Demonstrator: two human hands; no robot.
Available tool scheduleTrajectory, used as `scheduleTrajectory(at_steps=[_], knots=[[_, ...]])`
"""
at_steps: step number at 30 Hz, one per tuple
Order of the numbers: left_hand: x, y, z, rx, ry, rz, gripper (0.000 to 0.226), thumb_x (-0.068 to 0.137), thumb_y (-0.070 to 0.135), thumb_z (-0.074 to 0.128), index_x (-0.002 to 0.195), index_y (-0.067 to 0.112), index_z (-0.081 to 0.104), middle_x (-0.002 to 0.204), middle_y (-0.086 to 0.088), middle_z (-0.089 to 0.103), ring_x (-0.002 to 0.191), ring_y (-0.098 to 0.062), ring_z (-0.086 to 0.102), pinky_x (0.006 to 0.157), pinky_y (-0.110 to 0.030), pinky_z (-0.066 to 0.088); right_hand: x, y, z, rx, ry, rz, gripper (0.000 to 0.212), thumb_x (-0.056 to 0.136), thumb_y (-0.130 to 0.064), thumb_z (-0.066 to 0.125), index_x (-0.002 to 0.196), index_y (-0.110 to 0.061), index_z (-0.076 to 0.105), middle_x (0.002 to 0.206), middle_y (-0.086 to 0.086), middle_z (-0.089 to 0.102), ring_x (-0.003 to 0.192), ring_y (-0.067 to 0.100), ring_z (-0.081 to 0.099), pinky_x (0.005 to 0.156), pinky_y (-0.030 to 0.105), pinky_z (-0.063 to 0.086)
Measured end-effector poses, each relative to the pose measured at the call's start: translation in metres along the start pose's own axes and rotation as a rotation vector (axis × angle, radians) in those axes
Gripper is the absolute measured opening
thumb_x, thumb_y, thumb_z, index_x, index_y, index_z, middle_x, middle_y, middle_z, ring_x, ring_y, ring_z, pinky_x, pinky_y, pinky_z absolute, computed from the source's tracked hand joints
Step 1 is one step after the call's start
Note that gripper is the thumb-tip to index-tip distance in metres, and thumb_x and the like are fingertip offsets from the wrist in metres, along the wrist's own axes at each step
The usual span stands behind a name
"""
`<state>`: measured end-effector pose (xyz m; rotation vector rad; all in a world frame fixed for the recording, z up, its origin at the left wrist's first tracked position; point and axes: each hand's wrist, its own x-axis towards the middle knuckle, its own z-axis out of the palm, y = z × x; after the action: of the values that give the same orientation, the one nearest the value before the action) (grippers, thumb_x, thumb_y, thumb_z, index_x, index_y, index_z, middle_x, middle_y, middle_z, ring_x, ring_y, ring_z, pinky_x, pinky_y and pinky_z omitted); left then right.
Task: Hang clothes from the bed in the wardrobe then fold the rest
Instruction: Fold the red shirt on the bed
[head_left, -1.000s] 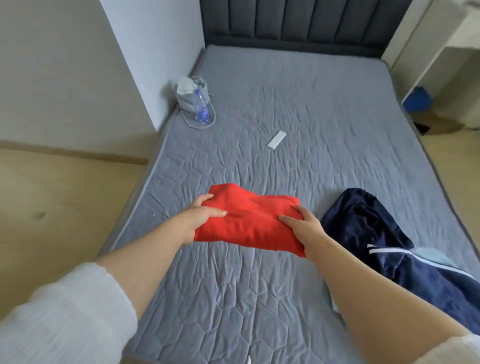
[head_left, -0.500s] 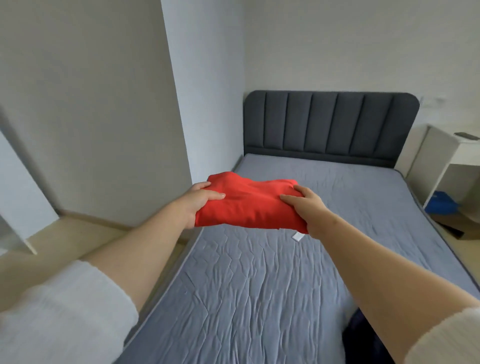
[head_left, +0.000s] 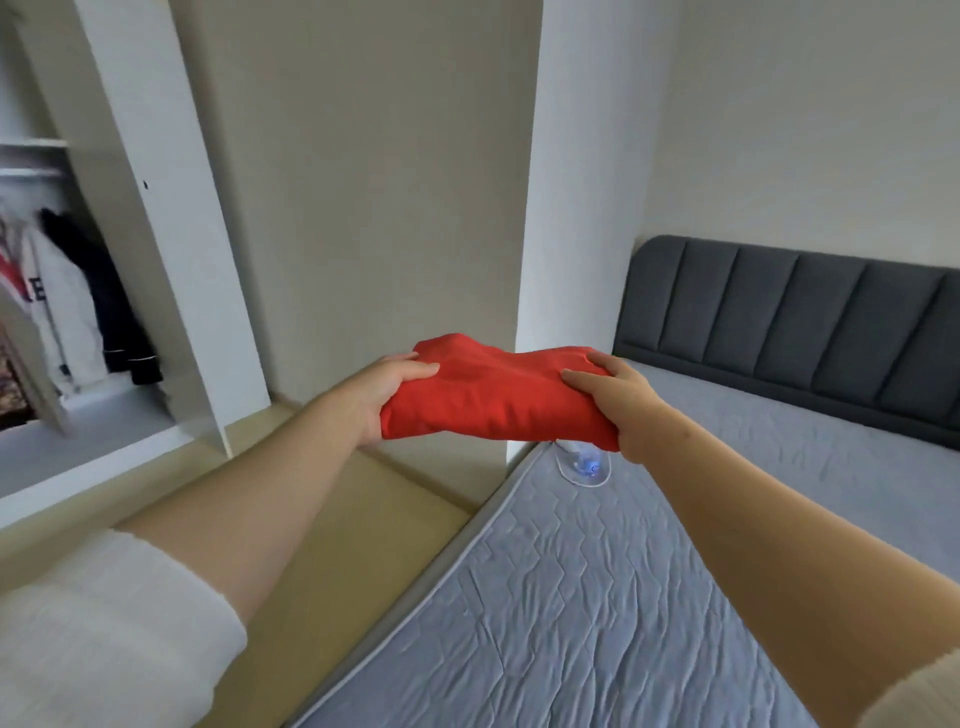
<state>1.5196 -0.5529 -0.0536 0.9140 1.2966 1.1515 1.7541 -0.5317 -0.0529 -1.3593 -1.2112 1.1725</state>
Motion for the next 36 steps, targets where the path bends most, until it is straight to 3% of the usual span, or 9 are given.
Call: scheduleTrajectory(at_steps=[3,6,12,18,21,24,28,32,36], knots=[[-0.007,0.006,-0.062,-0.052,0.056,0.013,0.021,0.089,0.018,0.058,0.11,0.022,0.058,0.098,-0.007,0.066,0.06,-0.016,0.068,0.048,-0.024,0.054,0.005,-0.003,0.066,0.017,-0.066,-0.021,0.051,0.084,-0.023,0.068,0.13,-0.028,0.048,0.117,0.003,0.05,0.095,0.025,0.057,0.06,0.029,0.048],[-0.014,0.009,-0.138,-0.088,0.165,0.01,0.032,0.087,0.019,0.061,0.118,0.023,0.056,0.099,-0.007,0.066,0.066,-0.018,0.066,0.048,-0.025,0.054,0.01,-0.004,0.144,0.012,-0.141,-0.049,0.053,0.083,-0.022,0.069,0.132,-0.027,0.049,0.128,0.005,0.052,0.106,0.026,0.057,0.075,0.031,0.049],[-0.041,0.028,-0.283,-0.167,0.364,-0.065,0.014,0.085,0.017,0.065,0.097,0.013,0.06,0.063,-0.008,0.068,0.04,-0.017,0.063,0.035,-0.026,0.048,0.004,-0.027,0.306,0.002,-0.303,-0.053,0.045,0.083,-0.022,0.068,0.126,-0.027,0.053,0.127,0.007,0.054,0.092,0.022,0.056,0.055,0.023,0.044],[-0.052,0.056,-0.409,-0.179,0.504,0.014,0.021,0.085,0.017,0.065,0.105,0.021,0.06,0.083,-0.008,0.065,0.058,-0.021,0.065,0.039,-0.028,0.051,-0.001,-0.046,0.446,0.1,-0.444,-0.044,0.042,0.085,-0.019,0.066,0.123,-0.027,0.052,0.115,0.003,0.055,0.077,0.013,0.058,0.051,0.022,0.044],[-0.047,0.063,-0.462,-0.199,0.551,0.019,0.007,0.086,0.018,0.065,0.092,0.021,0.064,0.079,-0.007,0.067,0.056,-0.019,0.065,0.043,-0.029,0.055,0.004,-0.052,0.506,0.12,-0.496,-0.041,0.034,0.086,-0.017,0.065,0.115,-0.028,0.051,0.103,0.0,0.055,0.074,0.012,0.057,0.051,0.023,0.046],[-0.03,0.068,-0.509,-0.21,0.624,-0.016,0.007,0.084,0.02,0.067,0.089,0.017,0.063,0.077,-0.008,0.067,0.063,-0.021,0.064,0.051,-0.028,0.056,0.021,-0.056,0.562,0.134,-0.547,-0.033,0.036,0.085,-0.015,0.066,0.117,-0.024,0.052,0.107,0.003,0.056,0.079,0.017,0.059,0.058,0.027,0.05],[0.008,0.083,-0.571,-0.256,0.702,-0.023,0.014,0.082,0.021,0.068,0.086,0.01,0.061,0.061,-0.008,0.067,0.052,-0.02,0.064,0.039,-0.025,0.051,0.061,-0.07,0.638,0.132,-0.609,-0.06,0.031,0.085,-0.017,0.067,0.111,-0.023,0.054,0.105,0.003,0.058,0.082,0.019,0.06,0.061,0.03,0.052],[0.065,0.109,-0.639,-0.266,0.739,0.009,0.015,0.082,0.022,0.068,0.088,0.01,0.062,0.058,-0.007,0.068,0.054,-0.021,0.064,0.04,-0.026,0.052,0.118,-0.09,0.718,0.163,-0.67,-0.107,0.03,0.085,-0.014,0.066,0.111,-0.02,0.052,0.11,0.007,0.058,0.079,0.017,0.06,0.056,0.027,0.048],[0.125,0.144,-0.706,-0.287,0.748,0.032,0.027,0.084,0.022,0.065,0.108,0.01,0.06,0.081,-0.011,0.066,0.066,-0.023,0.063,0.042,-0.028,0.052,0.178,-0.124,0.802,0.16,-0.719,-0.117,0.03,0.085,-0.015,0.066,0.111,-0.021,0.052,0.114,0.008,0.057,0.076,0.017,0.059,0.052,0.025,0.047]])
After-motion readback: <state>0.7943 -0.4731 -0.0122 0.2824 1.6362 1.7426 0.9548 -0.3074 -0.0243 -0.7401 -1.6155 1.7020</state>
